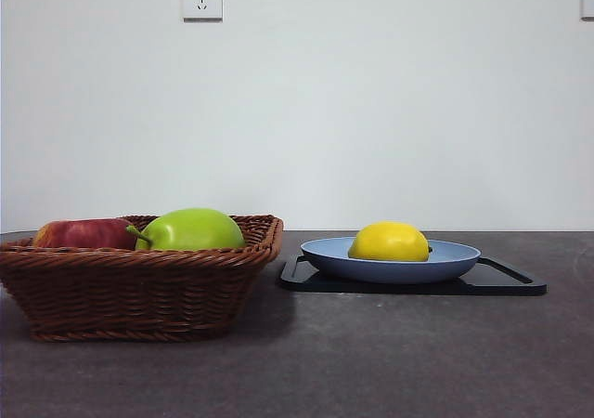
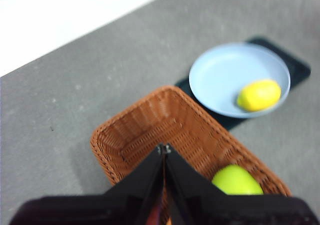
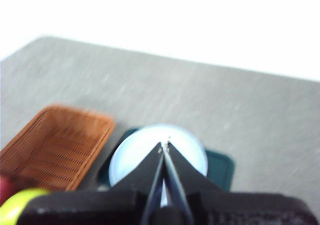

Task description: Take the lemon from the basket,put the lemon in the plate,hand out the plate

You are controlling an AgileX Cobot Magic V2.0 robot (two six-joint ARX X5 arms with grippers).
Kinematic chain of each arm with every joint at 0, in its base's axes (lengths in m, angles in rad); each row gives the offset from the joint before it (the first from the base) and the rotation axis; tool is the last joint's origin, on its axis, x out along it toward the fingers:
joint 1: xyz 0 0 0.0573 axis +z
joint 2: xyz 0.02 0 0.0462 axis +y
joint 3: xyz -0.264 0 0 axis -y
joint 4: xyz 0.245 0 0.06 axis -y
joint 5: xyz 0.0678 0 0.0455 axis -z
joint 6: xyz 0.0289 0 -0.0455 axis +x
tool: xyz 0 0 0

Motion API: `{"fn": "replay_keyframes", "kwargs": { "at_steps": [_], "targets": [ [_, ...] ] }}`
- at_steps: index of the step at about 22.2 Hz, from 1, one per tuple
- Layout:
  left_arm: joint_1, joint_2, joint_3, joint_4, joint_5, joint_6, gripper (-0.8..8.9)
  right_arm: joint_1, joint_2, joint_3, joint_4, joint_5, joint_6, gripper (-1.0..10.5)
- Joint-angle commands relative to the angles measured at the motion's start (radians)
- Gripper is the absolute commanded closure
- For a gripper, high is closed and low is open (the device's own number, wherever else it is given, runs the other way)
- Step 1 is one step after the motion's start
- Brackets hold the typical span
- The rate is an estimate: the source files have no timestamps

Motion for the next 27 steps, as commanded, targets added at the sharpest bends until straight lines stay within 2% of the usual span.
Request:
{"fn": "replay_keyframes", "kwargs": {
  "at_steps": [1, 3, 6, 8, 12, 27],
  "targets": [
    [0.058, -0.069, -0.09, 0.081, 0.055, -0.02, 8.07, 0.026, -0.101, -0.144, 0.111, 0.052, -0.011, 9.4],
    [0.101, -0.156, -0.198, 0.145, 0.09, -0.042, 8.07, 0.04, -0.201, -0.292, 0.226, 0.087, -0.014, 9.4],
    [0.126, -0.309, -0.351, 0.222, 0.089, -0.101, 8.07, 0.053, -0.344, -0.487, 0.393, 0.099, -0.01, 9.4],
    [0.126, -0.42, -0.417, 0.245, 0.085, -0.14, 8.07, 0.053, -0.398, -0.547, 0.406, 0.111, 0.005, 9.4],
    [0.126, -0.529, -0.442, 0.216, 0.085, -0.139, 8.05, 0.053, -0.399, -0.555, 0.393, 0.111, 0.015, 9.4],
    [0.126, -0.512, -0.443, 0.228, 0.086, -0.139, 8.05, 0.052, -0.395, -0.555, 0.393, 0.111, 0.027, 9.4]
  ]
}}
